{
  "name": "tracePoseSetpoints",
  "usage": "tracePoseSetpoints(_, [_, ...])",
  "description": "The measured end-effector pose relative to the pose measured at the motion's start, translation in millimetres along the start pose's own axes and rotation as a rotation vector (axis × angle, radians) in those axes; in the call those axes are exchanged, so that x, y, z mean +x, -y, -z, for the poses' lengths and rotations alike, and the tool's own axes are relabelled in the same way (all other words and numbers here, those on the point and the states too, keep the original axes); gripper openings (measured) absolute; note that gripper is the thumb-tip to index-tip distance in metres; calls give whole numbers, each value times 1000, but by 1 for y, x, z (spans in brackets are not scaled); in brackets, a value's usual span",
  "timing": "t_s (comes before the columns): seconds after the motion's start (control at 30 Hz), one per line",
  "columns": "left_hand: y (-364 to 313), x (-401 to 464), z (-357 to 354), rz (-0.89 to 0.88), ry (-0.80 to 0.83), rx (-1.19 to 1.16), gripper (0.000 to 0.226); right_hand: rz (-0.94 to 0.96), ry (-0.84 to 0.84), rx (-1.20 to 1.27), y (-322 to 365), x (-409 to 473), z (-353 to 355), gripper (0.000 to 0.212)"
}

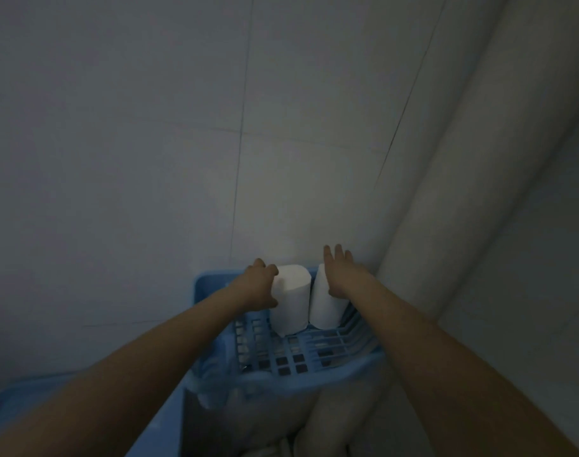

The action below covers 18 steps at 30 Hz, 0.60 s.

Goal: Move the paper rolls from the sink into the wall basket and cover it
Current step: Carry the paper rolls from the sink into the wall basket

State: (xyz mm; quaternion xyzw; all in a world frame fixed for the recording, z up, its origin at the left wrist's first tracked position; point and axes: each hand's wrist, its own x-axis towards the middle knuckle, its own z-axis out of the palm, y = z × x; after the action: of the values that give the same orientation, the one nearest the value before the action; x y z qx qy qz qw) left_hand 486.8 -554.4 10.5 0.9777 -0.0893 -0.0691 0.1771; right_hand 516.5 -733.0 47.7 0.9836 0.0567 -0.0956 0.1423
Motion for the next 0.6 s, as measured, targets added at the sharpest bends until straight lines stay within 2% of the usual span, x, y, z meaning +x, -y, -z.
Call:
tracePoseSetpoints(0.13, [3,-25,23,-11,-30,16,68,40,-26,-24,20,-22,20,82])
tracePoseSetpoints(0.33, [21,-76,59,-9,-90,27,62,162,-51,7,62,-53,54,50])
tracePoseSetpoints(0.6, [78,-163,105,59,-188,86,49,299,-121,-21,160,-101,103,36])
